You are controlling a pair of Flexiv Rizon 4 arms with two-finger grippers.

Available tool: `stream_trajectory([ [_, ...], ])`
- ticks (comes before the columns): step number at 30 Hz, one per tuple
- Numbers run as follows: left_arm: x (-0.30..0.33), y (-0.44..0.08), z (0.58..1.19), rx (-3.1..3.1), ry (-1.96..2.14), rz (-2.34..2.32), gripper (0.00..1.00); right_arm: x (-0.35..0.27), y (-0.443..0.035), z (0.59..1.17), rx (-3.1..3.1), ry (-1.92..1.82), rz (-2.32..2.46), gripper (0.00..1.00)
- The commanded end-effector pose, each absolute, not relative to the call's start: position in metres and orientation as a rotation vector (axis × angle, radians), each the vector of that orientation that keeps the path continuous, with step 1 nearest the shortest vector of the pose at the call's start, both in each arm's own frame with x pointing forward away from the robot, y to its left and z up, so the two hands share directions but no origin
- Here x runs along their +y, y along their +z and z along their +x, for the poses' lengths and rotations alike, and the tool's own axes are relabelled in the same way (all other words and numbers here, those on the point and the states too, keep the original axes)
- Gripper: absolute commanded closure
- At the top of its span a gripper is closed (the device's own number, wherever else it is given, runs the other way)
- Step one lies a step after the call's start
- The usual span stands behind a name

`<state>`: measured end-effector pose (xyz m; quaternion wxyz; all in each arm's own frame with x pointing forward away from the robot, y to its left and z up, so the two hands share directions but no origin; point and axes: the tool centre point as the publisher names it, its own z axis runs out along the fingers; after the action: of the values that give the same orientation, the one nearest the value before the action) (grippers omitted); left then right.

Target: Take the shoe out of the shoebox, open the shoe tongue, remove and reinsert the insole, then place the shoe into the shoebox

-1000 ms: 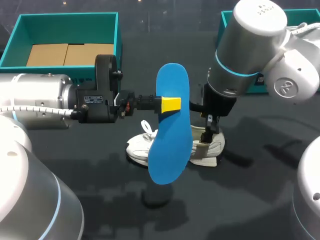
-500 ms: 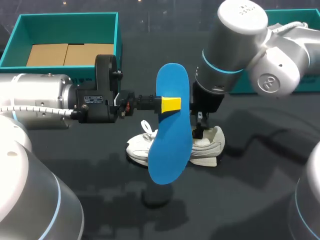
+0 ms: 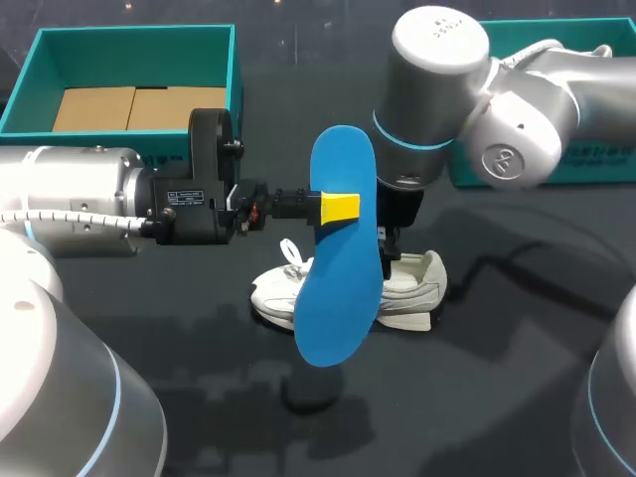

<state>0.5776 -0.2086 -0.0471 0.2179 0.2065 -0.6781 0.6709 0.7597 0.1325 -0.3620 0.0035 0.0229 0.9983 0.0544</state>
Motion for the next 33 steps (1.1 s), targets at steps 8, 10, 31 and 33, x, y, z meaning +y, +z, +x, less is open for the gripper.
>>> stream_trajectory([
  [8, -0.213, -0.047, 0.576, -1.876, 1.862, 0.576, 1.0, 0.144, -0.369, 0.762, 3.133, 0.117, 0.072, 0.61],
  [10, -0.213, -0.047, 0.576, -1.876, 1.862, 0.576, 1.0, 0.144, -0.369, 0.762, 3.135, 0.116, 0.073, 0.75],
  [31, -0.213, -0.047, 0.576, -1.876, 1.862, 0.576, 1.0, 0.135, -0.357, 0.75, 3.102, 0.106, 0.146, 1.0],
  [33, -0.213, -0.047, 0.576, -1.876, 1.862, 0.576, 1.0, 0.133, -0.35, 0.748, 3.083, 0.109, 0.198, 1.0],
])
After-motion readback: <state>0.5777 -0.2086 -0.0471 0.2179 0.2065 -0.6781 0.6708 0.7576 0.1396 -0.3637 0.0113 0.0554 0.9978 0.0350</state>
